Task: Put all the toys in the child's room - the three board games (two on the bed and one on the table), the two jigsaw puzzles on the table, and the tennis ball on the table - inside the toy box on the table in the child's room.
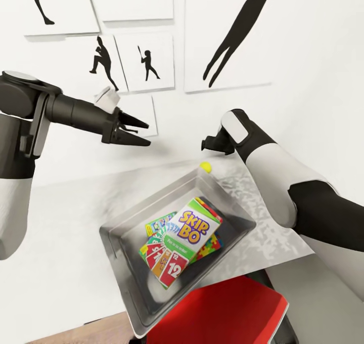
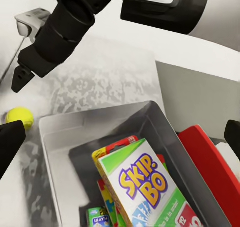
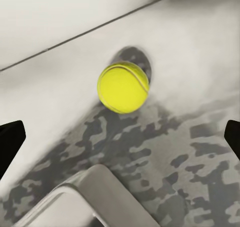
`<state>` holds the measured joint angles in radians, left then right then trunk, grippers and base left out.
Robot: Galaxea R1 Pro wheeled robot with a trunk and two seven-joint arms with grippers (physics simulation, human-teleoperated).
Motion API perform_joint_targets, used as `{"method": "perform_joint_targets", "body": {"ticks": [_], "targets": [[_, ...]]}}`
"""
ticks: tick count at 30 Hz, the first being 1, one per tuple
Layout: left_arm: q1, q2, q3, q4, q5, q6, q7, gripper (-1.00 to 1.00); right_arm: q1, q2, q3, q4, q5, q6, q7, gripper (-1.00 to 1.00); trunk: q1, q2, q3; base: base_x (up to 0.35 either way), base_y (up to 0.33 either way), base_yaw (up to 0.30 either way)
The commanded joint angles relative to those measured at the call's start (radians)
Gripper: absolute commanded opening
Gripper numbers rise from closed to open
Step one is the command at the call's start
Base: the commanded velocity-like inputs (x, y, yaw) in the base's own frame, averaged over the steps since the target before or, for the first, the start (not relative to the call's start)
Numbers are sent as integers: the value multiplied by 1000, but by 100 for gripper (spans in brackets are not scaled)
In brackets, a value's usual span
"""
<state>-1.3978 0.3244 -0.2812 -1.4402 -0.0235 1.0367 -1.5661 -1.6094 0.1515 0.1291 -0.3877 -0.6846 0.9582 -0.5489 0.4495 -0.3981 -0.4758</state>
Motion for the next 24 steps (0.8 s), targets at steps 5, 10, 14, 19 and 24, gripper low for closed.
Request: {"method": "perform_joint_targets", "body": {"ticks": [5,10,14,19,24], "targets": [[-4,8,3,0,-3,11,-5,100,0,2,8,0,-9,-20,-7,100,0,-2,-10,0,0,0],[-4,11,3,0,-2,11,-5,100,0,3,11,0,-8,-45,-6,100,0,-2,-18,0,0,0],[-4,14,3,0,-2,11,-5,100,-1,3,12,-4,-7,-56,-5,100,0,-2,-25,0,0,0],[-4,16,4,0,-2,11,-5,100,-16,2,13,-8,-7,-60,-4,100,0,-2,-33,0,0,0],[-4,19,4,0,-2,11,-5,100,-22,-3,14,-9,-7,-61,-4,100,0,-2,-41,0,0,0]]}}
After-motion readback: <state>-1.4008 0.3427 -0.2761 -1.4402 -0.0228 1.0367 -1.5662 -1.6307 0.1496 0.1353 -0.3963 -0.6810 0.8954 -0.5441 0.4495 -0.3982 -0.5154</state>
